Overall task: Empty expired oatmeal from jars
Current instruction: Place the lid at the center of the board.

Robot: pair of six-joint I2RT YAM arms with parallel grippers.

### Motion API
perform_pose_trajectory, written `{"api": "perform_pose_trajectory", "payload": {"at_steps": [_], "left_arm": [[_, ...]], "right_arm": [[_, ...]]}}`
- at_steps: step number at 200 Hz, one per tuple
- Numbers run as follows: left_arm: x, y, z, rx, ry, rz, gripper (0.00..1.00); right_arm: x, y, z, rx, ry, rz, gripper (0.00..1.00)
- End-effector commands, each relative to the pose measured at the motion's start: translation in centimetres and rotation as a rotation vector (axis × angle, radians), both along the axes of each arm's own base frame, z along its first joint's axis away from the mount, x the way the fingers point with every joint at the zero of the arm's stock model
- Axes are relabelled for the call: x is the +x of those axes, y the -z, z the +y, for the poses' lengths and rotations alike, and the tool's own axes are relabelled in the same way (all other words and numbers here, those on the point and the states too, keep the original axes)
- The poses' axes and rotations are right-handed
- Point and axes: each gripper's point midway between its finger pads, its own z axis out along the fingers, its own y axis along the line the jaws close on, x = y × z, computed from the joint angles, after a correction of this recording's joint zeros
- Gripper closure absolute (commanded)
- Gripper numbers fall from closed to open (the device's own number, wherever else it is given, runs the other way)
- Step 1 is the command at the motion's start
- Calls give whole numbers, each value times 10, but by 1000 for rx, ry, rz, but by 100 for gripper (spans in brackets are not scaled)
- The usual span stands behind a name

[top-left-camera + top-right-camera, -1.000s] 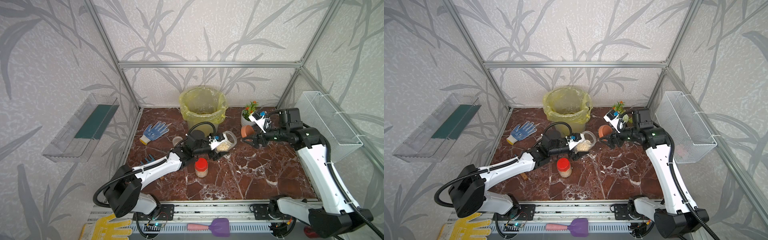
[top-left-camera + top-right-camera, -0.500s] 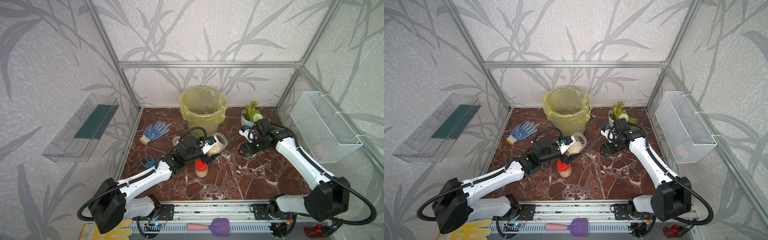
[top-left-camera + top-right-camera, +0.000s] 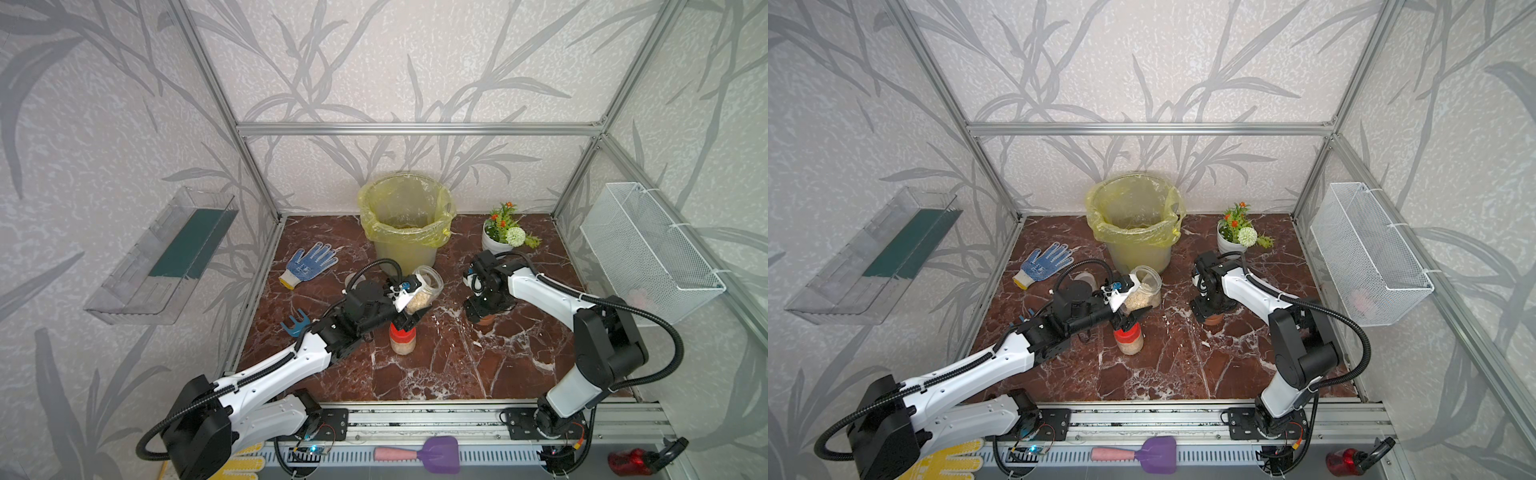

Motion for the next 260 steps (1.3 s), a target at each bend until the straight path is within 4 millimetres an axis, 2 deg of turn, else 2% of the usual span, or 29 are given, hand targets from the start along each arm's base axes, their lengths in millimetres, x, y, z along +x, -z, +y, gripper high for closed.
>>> {"api": "perform_pose_trajectory", "payload": {"at_steps": [1, 63, 118, 135, 162, 176, 187, 204, 215, 227, 239, 257, 260], "left_arm": [[4, -28, 5, -66, -35, -64, 100], [9, -28, 13, -75, -86, -76, 100], [10, -29, 13, -75, -90, -70, 100], [9, -30, 14, -78, -91, -70, 100], [8, -32, 15, -84, -92, -67, 100], [7, -34, 16, -85, -94, -65, 100], [5, -35, 17, -87, -93, -64, 100], [3, -36, 20, -89, -96, -61, 100], [2, -38, 21, -91, -97, -61, 100], [1, -38, 23, -90, -99, -59, 100], [0, -40, 25, -93, -105, -59, 100], [-2, -43, 28, -99, -115, -59, 100], [-2, -43, 29, -99, -115, -57, 100]], "right_arm": [[15, -1, 6, -32, 10, -44, 90], [7, 32, 5, -70, 25, 32, 77], [-1, 43, 0, -82, 43, 45, 59], [-2, 43, 0, -73, 48, 35, 49], [-2, 41, 0, -61, 51, 27, 40], [-2, 39, 1, -54, 54, 19, 30], [-2, 37, 2, -47, 57, 15, 26], [-1, 35, 2, -42, 61, 10, 24], [-2, 34, 2, -41, 62, 8, 16], [-3, 32, 1, -41, 68, 4, 12], [-4, 29, 0, -39, 74, 0, 0], [-5, 22, -1, -41, 77, -7, 1], [-4, 15, -1, -30, 79, -26, 1]]}}
